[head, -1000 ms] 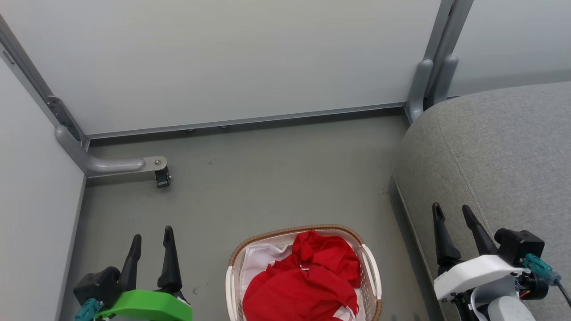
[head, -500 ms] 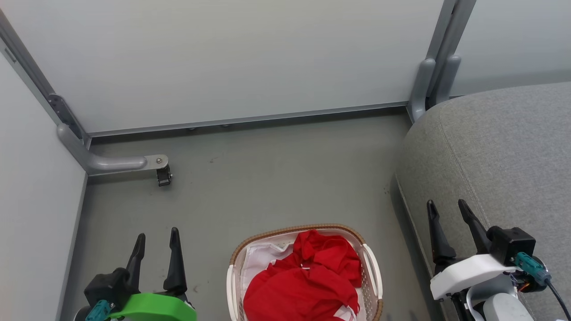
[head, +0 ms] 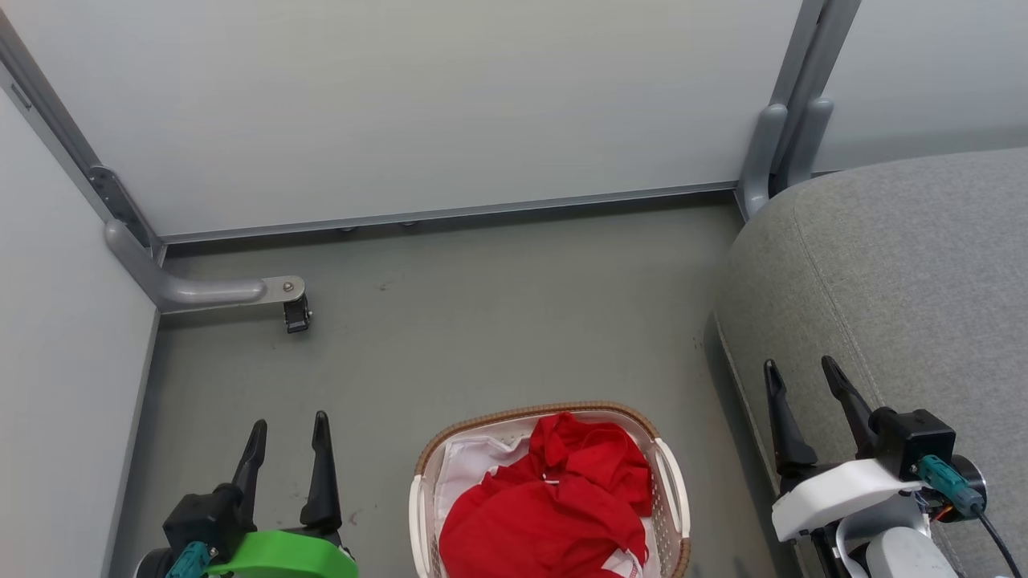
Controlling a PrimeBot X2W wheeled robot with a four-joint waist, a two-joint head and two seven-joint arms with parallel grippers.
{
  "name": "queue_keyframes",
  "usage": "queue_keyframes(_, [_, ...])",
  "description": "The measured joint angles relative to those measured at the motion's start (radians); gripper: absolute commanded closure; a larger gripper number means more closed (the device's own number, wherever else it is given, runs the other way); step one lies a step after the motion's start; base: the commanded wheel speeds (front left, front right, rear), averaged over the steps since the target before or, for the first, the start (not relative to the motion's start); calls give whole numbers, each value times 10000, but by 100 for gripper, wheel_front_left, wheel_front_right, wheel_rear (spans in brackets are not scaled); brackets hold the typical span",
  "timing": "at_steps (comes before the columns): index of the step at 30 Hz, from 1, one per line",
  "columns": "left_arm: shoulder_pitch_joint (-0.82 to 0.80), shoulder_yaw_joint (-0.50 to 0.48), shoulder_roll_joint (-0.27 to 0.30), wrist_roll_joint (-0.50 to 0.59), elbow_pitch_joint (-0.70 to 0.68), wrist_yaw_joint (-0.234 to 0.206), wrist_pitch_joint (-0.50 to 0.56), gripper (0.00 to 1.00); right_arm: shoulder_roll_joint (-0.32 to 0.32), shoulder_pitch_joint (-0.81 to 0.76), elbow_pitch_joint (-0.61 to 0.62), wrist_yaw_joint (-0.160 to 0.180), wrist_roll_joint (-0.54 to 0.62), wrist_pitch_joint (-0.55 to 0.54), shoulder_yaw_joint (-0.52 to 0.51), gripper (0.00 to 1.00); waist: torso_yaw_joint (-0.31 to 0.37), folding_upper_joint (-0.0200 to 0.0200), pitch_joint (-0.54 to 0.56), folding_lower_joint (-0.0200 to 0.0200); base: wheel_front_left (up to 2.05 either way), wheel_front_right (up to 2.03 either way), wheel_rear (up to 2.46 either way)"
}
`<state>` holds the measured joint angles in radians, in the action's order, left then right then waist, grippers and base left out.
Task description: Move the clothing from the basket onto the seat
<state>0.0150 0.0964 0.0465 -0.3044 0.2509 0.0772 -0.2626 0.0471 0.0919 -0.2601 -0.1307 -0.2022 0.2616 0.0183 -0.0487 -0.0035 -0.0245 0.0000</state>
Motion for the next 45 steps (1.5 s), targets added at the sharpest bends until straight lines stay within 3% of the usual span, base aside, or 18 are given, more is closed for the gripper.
queue_keyframes(15, [1, 61, 2, -12, 38, 2, 0, 0, 2, 6, 19, 0, -8, 0, -71, 0, 4, 0, -67, 0, 0, 0, 0])
queue_keyframes(25, [-247, 602, 6, 111, 98, 88, -13, 0, 0, 314, 163, 0, 13, 2, -606, 0, 4, 0, -548, 0, 0, 0, 0])
queue_keyframes(32, [-1421, 1839, 10, 602, 838, 322, -13, 0, 2, 1019, 569, 0, 280, 2, -1338, 0, -31, 0, -1459, 0, 0, 0, 0])
queue_keyframes(45, [-4931, 5125, 6, 1091, 3670, 502, -15, 0, 8, 2673, 2142, -2, 706, 2, -1950, 0, -7, 0, -4189, 2, 0, 0, 0])
